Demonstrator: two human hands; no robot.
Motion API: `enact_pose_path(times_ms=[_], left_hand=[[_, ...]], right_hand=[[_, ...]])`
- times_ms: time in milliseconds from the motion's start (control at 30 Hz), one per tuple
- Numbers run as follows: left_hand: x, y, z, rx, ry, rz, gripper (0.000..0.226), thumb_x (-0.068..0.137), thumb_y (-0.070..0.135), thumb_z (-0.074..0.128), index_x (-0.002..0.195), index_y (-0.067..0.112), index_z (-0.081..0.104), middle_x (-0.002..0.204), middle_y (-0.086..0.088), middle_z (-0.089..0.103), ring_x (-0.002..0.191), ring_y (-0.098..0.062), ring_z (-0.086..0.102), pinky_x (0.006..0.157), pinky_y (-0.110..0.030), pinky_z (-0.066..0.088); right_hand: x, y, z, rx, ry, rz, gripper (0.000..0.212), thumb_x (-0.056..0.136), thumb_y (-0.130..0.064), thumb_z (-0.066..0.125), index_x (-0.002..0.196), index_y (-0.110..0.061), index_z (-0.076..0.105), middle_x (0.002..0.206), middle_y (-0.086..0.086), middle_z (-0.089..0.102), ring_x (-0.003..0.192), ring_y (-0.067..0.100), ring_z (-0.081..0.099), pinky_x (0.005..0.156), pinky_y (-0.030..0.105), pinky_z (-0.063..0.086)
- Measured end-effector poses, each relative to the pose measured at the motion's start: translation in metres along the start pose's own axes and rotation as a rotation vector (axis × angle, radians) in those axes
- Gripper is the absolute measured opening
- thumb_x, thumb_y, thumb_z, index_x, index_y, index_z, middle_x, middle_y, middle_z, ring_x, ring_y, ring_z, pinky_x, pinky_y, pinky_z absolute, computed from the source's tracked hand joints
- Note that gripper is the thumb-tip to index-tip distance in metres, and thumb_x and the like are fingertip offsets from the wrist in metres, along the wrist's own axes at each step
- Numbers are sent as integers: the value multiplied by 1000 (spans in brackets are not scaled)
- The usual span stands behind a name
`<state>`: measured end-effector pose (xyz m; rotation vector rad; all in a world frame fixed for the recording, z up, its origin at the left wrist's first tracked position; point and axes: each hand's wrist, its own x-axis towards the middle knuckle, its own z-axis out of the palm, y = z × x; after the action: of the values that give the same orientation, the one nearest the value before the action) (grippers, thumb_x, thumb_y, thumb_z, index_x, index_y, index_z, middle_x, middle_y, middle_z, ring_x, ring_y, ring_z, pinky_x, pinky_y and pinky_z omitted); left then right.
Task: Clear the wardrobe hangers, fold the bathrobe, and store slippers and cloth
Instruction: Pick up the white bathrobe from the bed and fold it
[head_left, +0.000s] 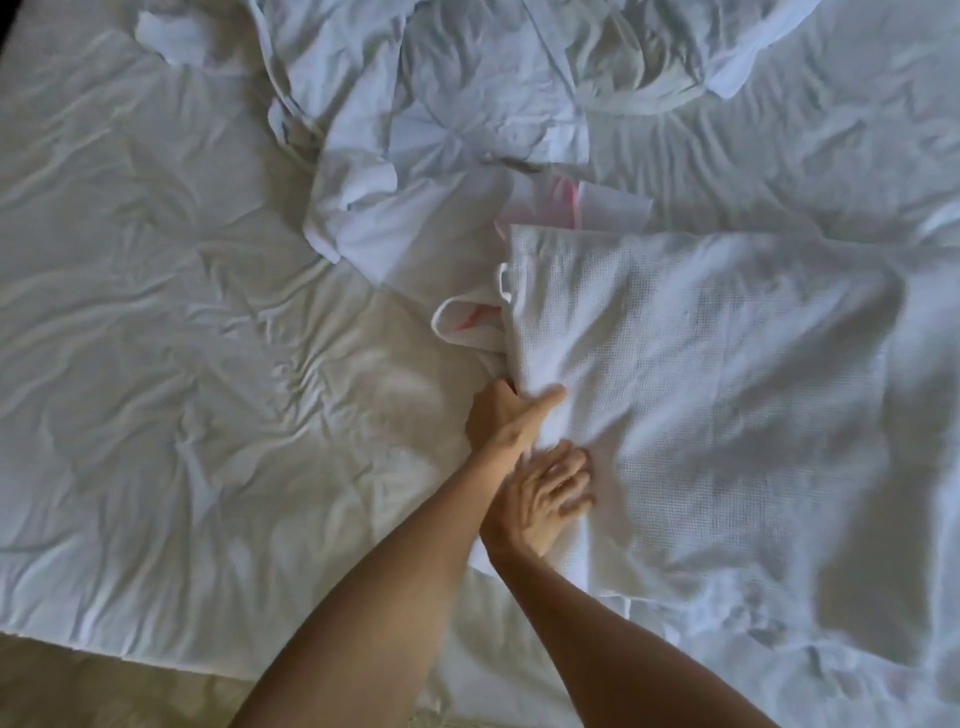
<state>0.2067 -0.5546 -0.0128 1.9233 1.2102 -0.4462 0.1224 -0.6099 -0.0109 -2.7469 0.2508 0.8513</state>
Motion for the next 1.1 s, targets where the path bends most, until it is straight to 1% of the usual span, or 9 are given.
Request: enact_pose_path(times_ms=[133, 267, 467, 600, 700, 867, 967, 1033, 1100], left_hand=[[-25, 23, 11, 11, 113, 174, 42, 78, 49, 66, 77, 7, 69, 72, -8, 71, 71, -28, 69, 64, -35, 56], [-74, 64, 34, -125, 180, 269, 30, 74, 37, 68, 61, 12, 56, 55, -3, 63, 56, -26, 62, 55, -32, 50], [-158, 162, 124, -119, 66, 464, 17, 73, 33, 64, 76, 20, 54, 67, -1, 65, 68, -31, 63, 64, -34, 50], [-205, 218, 208, -66, -39, 470, 20, 78, 33, 64, 86, 16, 58, 72, -2, 58, 81, -38, 65, 71, -37, 50], [-213, 240, 262, -26, -98, 418, 30, 81, 37, 66, 96, 11, 61, 90, -11, 70, 91, -38, 66, 73, -37, 49], [-193, 240, 292, 103, -152, 429, 46, 84, 49, 68, 109, 11, 61, 104, -11, 71, 100, -34, 67, 78, -38, 51], [-182, 220, 275, 116, -121, 584, 46, 84, 60, 68, 100, 17, 64, 90, 1, 71, 86, -21, 68, 75, -34, 55], [-170, 206, 253, 59, 27, 643, 40, 84, 55, 71, 98, 18, 63, 86, 8, 63, 77, -14, 62, 71, -31, 53], [-149, 196, 229, -55, 271, 640, 45, 80, 47, 75, 108, 15, 60, 98, 5, 59, 87, -14, 58, 77, -31, 48]], right_hand=[[9, 29, -13, 184, 7, -39, 62, 88, -37, 25, 130, -1, 54, 128, 20, 54, 111, 40, 54, 92, 51, 45], [17, 94, -69, 580, 56, -98, 15, 85, -21, 58, 96, -13, 52, 85, -3, 58, 77, 22, 55, 71, 36, 49], [69, 221, -184, 984, -205, 58, 22, 58, -14, 54, 74, 1, 56, 65, 10, 57, 65, 22, 53, 58, 35, 44], [106, 310, -243, 981, -221, 181, 14, 52, -13, 52, 66, -11, 56, 59, 5, 52, 55, 19, 49, 53, 30, 38], [134, 361, -261, 906, -250, 199, 10, 62, -13, 54, 69, -9, 59, 61, 7, 55, 58, 20, 52, 52, 28, 40], [163, 396, -263, 684, -300, -6, 29, 65, -25, 56, 85, -8, 67, 77, 6, 69, 73, 24, 65, 65, 40, 53], [175, 399, -266, 630, -214, -62, 49, 68, -48, 69, 105, -16, 63, 94, 1, 71, 83, 19, 68, 68, 38, 57], [184, 392, -275, 663, -113, -65, 79, 61, -64, 73, 123, -18, 55, 110, -2, 64, 91, 9, 63, 68, 24, 50], [203, 381, -284, 717, -47, -75, 107, 54, -73, 74, 142, -20, 43, 130, -2, 54, 108, 14, 59, 83, 26, 50]])
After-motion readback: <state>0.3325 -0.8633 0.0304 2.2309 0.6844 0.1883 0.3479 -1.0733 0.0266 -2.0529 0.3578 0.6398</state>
